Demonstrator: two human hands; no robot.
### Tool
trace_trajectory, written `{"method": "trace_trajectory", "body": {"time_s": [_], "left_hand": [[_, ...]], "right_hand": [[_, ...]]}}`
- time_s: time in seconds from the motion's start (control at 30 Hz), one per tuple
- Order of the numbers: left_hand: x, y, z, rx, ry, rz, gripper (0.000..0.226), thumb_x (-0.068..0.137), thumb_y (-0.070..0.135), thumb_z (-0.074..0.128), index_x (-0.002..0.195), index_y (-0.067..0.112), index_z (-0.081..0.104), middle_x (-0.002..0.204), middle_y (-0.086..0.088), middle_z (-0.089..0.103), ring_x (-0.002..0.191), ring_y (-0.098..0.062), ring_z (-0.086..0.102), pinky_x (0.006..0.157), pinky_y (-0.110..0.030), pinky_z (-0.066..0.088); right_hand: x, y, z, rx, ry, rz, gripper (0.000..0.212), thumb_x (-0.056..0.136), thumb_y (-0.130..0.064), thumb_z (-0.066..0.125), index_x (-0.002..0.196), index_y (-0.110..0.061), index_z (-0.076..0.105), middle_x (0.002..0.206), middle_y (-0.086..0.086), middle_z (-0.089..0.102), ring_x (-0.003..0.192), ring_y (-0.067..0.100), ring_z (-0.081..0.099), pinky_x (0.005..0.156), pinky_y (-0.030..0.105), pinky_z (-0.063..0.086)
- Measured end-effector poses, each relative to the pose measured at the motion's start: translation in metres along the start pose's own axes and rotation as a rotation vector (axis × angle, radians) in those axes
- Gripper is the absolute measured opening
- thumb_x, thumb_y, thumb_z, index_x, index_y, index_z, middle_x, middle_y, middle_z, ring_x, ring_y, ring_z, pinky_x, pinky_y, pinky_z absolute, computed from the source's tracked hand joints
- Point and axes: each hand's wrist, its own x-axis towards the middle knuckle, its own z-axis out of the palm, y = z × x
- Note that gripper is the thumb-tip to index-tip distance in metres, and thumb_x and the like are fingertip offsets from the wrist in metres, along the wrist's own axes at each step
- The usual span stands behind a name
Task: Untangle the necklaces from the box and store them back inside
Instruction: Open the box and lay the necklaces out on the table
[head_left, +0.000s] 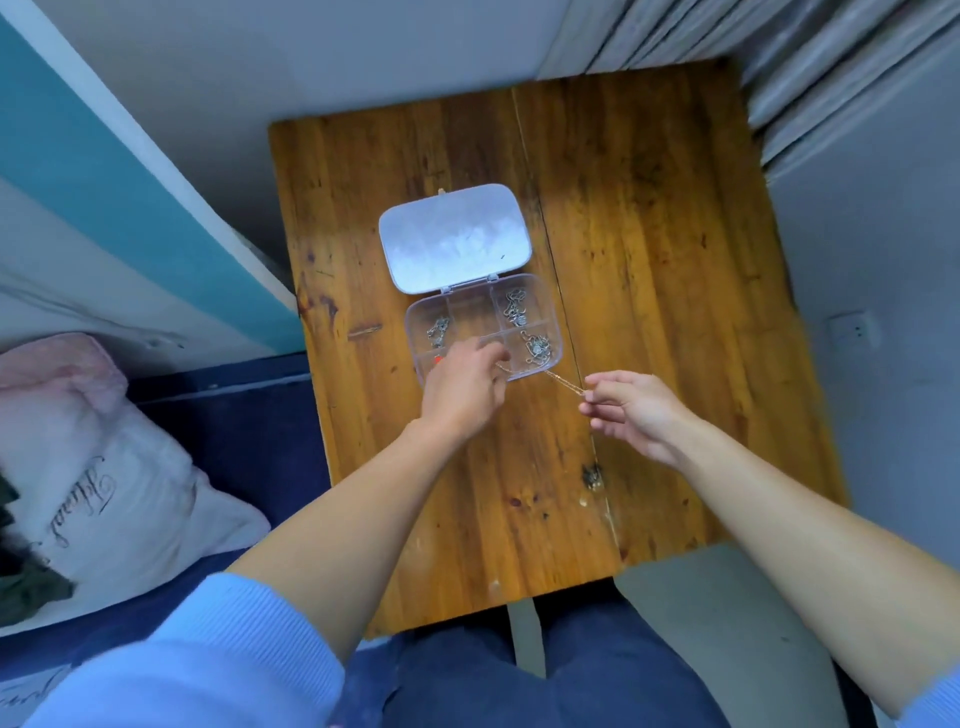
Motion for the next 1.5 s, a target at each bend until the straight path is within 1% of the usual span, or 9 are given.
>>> {"method": "trace_trajectory", "body": {"time_s": [0.17, 0.43, 0.6, 0.77, 1.0, 1.13, 1.27, 1.37, 1.5], "left_hand": [[0.024, 0.021, 0.021, 0.209, -0.197, 0.069, 0.04, 0.09, 0.024, 0.056, 0.131, 0.026, 0.056, 0.117, -0.009, 0.059, 0.113, -0.031, 0.054, 0.08, -0.041, 0.049], [0.027, 0.033, 0.024, 0.154, 0.006, 0.097, 0.016, 0.087, 0.025, 0.067, 0.084, 0.01, 0.074, 0.086, -0.004, 0.062, 0.086, -0.033, 0.061, 0.063, -0.034, 0.045], [0.02, 0.046, 0.015, 0.088, 0.046, 0.037, 0.017, 0.088, 0.026, 0.067, 0.083, 0.011, 0.071, 0.083, 0.0, 0.05, 0.088, -0.027, 0.055, 0.065, -0.039, 0.046], [0.005, 0.054, -0.015, -0.317, -0.058, -0.194, 0.023, 0.087, 0.029, 0.068, 0.069, 0.017, 0.061, 0.086, -0.004, 0.066, 0.083, -0.02, 0.057, 0.07, -0.033, 0.043], [-0.041, 0.039, -0.059, -0.782, -0.241, -0.437, 0.035, 0.1, 0.031, 0.048, 0.098, 0.003, 0.07, 0.111, -0.005, 0.071, 0.107, -0.02, 0.061, 0.098, -0.039, 0.042], [-0.065, 0.013, -0.074, -0.865, -0.192, -0.502, 0.037, 0.1, 0.035, 0.046, 0.073, 0.019, 0.065, 0.097, -0.006, 0.074, 0.101, -0.021, 0.066, 0.092, -0.039, 0.048], [-0.079, -0.024, -0.084, -0.96, -0.201, -0.553, 0.029, 0.099, 0.029, 0.049, 0.077, 0.014, 0.06, 0.062, -0.001, 0.057, 0.07, -0.021, 0.062, 0.076, -0.036, 0.055], [-0.083, -0.051, -0.091, -0.892, -0.207, -0.585, 0.02, 0.099, 0.014, 0.05, 0.091, 0.007, 0.066, 0.062, -0.003, 0.056, 0.06, -0.017, 0.06, 0.061, -0.03, 0.055], [-0.079, -0.081, -0.094, -0.655, -0.143, -0.6, 0.017, 0.096, 0.004, 0.053, 0.089, 0.004, 0.068, 0.069, -0.01, 0.063, 0.061, -0.018, 0.06, 0.067, -0.034, 0.056]], "right_hand": [[0.001, 0.002, -0.019, 0.076, -0.047, 0.037, 0.023, 0.086, 0.011, 0.057, 0.103, -0.003, 0.061, 0.078, 0.012, 0.063, 0.069, 0.018, 0.065, 0.051, 0.022, 0.052], [0.009, -0.001, -0.043, 0.067, -0.136, 0.066, 0.028, 0.082, 0.009, 0.065, 0.107, -0.002, 0.062, 0.074, 0.01, 0.064, 0.064, 0.015, 0.064, 0.053, 0.022, 0.053], [0.01, -0.013, -0.052, 0.042, -0.175, 0.064, 0.024, 0.081, 0.006, 0.07, 0.102, -0.004, 0.064, 0.07, 0.006, 0.065, 0.06, 0.013, 0.063, 0.053, 0.021, 0.053], [0.002, -0.034, -0.058, -0.004, -0.225, 0.05, 0.018, 0.081, 0.003, 0.07, 0.098, -0.003, 0.067, 0.069, 0.006, 0.066, 0.061, 0.013, 0.062, 0.055, 0.022, 0.054], [-0.01, -0.05, -0.052, -0.076, -0.232, 0.052, 0.02, 0.081, 0.007, 0.067, 0.1, -0.002, 0.069, 0.076, 0.009, 0.067, 0.065, 0.014, 0.061, 0.053, 0.02, 0.054], [-0.017, -0.044, -0.034, -0.113, -0.218, 0.058, 0.019, 0.082, 0.01, 0.066, 0.098, 0.001, 0.069, 0.076, 0.012, 0.075, 0.06, 0.013, 0.062, 0.049, 0.019, 0.051], [-0.021, -0.025, -0.013, -0.137, -0.188, 0.095, 0.02, 0.08, 0.009, 0.069, 0.099, 0.002, 0.068, 0.076, 0.015, 0.074, 0.058, 0.014, 0.063, 0.048, 0.02, 0.051], [-0.024, -0.003, 0.007, -0.17, -0.137, 0.122, 0.02, 0.081, 0.01, 0.068, 0.1, 0.003, 0.068, 0.08, 0.017, 0.072, 0.063, 0.017, 0.064, 0.048, 0.021, 0.051], [-0.032, 0.035, 0.041, -0.224, -0.112, 0.165, 0.019, 0.082, 0.013, 0.065, 0.099, 0.004, 0.067, 0.083, 0.018, 0.072, 0.067, 0.019, 0.067, 0.052, 0.022, 0.054]]}}
